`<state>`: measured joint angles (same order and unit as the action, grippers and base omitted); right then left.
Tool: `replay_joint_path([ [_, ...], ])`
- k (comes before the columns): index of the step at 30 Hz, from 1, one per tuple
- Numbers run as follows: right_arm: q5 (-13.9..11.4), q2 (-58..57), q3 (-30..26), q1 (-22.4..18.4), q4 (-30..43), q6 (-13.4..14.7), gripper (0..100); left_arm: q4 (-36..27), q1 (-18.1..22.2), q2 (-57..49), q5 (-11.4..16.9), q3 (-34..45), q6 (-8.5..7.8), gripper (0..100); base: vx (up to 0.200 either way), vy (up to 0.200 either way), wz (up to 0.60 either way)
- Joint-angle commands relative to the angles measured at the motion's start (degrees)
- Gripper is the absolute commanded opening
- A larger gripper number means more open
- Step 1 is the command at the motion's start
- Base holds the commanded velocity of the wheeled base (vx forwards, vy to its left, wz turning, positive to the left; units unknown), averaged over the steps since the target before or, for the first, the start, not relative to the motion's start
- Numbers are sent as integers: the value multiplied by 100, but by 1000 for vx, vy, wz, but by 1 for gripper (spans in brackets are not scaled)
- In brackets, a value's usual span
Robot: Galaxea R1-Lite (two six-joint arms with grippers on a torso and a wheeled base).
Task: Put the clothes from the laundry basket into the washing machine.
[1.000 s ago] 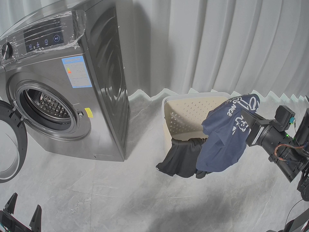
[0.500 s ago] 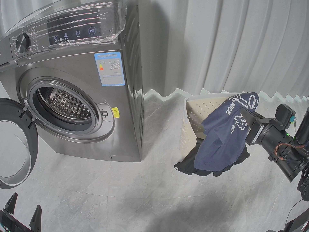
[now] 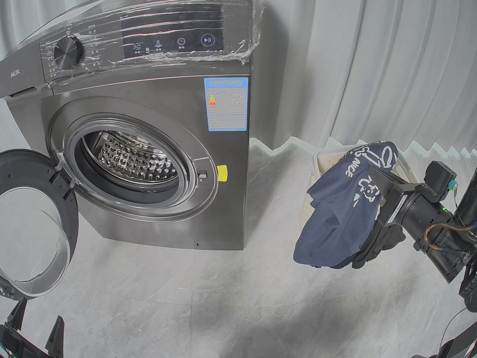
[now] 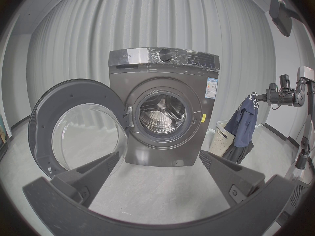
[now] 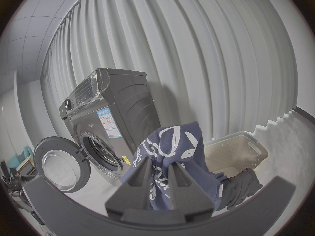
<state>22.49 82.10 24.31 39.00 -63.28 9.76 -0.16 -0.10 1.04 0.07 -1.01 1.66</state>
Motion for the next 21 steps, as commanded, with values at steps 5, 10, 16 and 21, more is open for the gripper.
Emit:
replay_joint_path([
  [5, 1, -19, -14, 29, -9, -1, 0, -2, -8, -86, 1, 92, 19, 100, -160, 0, 0],
  [10, 1, -19, -31, 29, 0, -1, 0, -2, -8, -86, 1, 92, 10, 100, -200, 0, 0],
  [16, 1, -28, -40, 29, 0, -1, 0, 7, 1, -86, 1, 92, 10, 100, -33, 0, 0],
  [21, 1, -19, -49, 29, 0, 8, 0, -2, 1, -86, 1, 92, 10, 100, 0, 80, 0],
])
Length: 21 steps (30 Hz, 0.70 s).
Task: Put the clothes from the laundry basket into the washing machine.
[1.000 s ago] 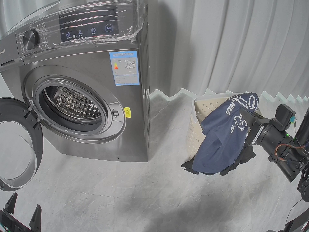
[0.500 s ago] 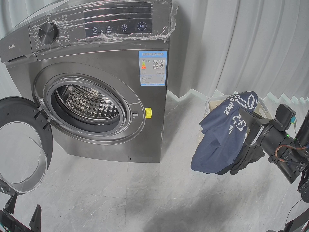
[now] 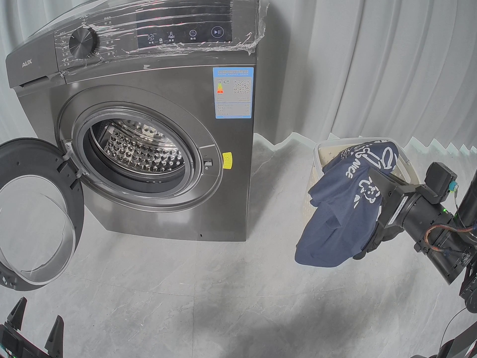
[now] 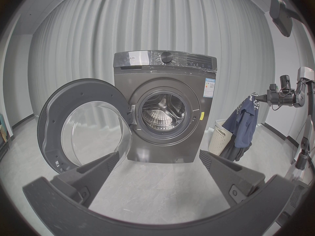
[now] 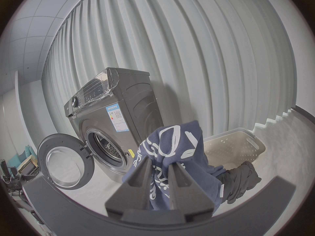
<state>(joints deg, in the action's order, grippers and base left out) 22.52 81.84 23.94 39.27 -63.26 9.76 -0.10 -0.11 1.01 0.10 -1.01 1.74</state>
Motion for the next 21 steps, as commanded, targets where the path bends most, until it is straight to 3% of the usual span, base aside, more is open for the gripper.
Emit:
replay_joint_path([
  [1, -2, 8, -12, 2, -2, 8, 0, 1, -7, -84, -1, 92, 1, 100, 0, 200, 0],
  [21, -63, 34, -39, 72, -11, 8, 0, -8, -7, -84, -1, 92, 1, 100, 0, 200, 0],
])
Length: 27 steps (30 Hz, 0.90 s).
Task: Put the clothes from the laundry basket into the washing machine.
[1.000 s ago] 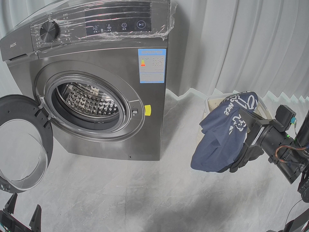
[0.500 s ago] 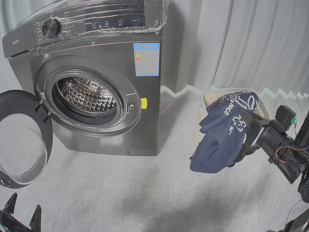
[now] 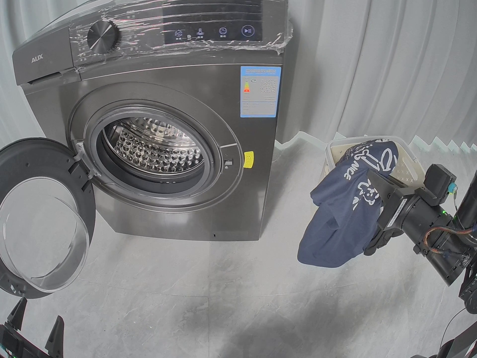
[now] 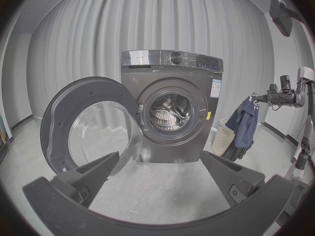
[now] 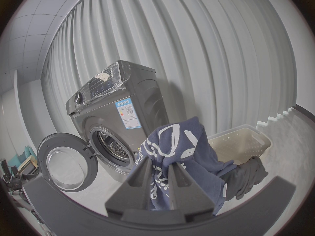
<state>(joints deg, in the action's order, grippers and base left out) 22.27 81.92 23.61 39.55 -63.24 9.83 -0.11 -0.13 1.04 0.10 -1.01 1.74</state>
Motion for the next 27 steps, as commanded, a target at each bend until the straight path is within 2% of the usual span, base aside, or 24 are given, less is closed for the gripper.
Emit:
replay_joint_path([
  [1, -48, 34, -6, 44, -12, 2, 0, -7, -4, -86, -1, 92, 1, 100, 0, 200, 0],
  [11, -56, 34, -23, 97, -12, 63, 0, -7, -4, -86, -1, 92, 10, 100, 0, 20, 0],
  [20, -48, 34, -23, 88, -4, 63, 0, -7, -4, -86, -1, 92, 10, 100, -200, 0, 0],
  [27, -48, 43, -32, 88, -4, 63, 0, -7, -4, -86, -1, 92, 1, 100, 0, 0, 0],
])
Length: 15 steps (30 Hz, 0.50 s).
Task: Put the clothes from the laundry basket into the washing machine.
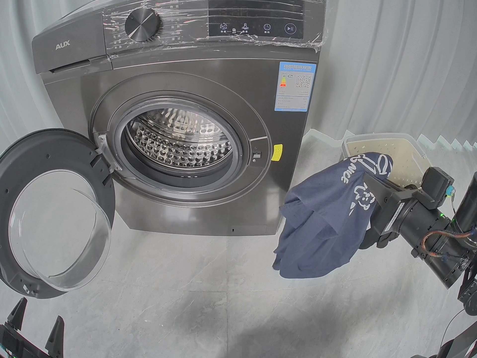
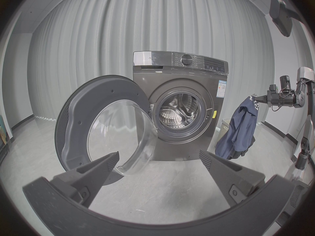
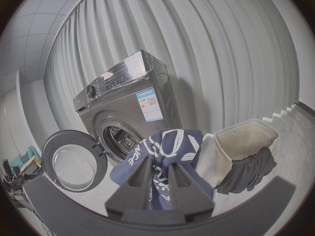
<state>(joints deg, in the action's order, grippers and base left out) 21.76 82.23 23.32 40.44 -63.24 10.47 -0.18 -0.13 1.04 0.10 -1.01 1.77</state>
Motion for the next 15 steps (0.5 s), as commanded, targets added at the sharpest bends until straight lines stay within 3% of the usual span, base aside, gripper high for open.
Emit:
replay_joint_path([
  [1, 4, 13, -3, -1, -4, -1, 0, 1, -4, -86, -1, 92, -1, 100, 0, 0, 0],
  [2, 4, 13, -3, -1, -4, 8, 0, 1, -4, -86, -1, 92, -1, 100, 0, 0, 0],
  [15, 48, 109, 15, -62, -4, 16, 0, 1, 5, -86, -1, 92, -1, 100, 0, 200, 0],
])
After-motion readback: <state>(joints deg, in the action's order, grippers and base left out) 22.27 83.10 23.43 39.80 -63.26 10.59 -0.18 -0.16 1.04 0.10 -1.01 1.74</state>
